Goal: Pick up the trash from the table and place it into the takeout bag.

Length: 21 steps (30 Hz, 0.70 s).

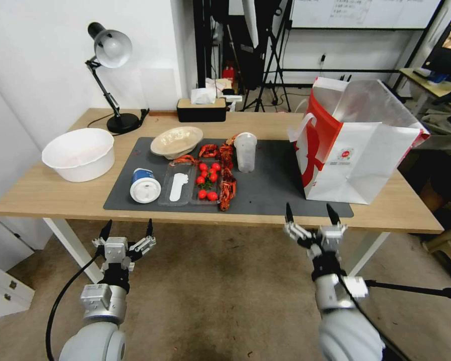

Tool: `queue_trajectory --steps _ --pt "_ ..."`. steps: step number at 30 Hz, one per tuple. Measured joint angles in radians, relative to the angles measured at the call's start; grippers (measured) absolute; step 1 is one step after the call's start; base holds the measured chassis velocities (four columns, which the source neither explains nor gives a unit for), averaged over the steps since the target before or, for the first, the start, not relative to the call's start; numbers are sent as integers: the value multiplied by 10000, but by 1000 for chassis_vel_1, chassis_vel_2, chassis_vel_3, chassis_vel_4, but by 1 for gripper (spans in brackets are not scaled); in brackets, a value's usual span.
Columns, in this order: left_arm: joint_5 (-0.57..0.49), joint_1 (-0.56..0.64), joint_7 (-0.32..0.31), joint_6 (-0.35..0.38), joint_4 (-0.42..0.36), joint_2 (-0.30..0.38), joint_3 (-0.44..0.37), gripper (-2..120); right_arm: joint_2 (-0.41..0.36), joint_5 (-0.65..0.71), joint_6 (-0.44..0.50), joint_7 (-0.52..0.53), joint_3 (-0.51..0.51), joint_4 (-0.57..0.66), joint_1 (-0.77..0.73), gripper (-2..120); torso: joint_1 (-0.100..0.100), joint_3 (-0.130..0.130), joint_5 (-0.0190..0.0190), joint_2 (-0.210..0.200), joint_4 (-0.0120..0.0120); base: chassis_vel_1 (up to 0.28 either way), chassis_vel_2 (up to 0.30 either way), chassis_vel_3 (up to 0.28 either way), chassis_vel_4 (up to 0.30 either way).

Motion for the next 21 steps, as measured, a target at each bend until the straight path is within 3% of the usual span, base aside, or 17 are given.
queue_trajectory --steps 4,10,14,21 --pt "50 -14 0 -2 1 -36 23 100 -95 1166 -674 348 -789 -544 1578 100 1 1 0 -1 1 0 0 0 0" --pt "77 -14 0 -7 7 -63 30 100 -72 1789 -1010 681 -1483 -1165 2767 100 0 1 -1 -1 -3 0 0 0 0" --pt "79 -16 -1 -15 14 -71 -36 100 257 2844 -1558 1351 -2520 -2473 4825 100 3 2 -2 0 2 0 0 0 0" --pt "78 -10 -3 -35 24 -73 -61 100 561 3563 -1820 1785 -3261 -3364 6054 100 3 2 -3 0 2 0 0 0 0"
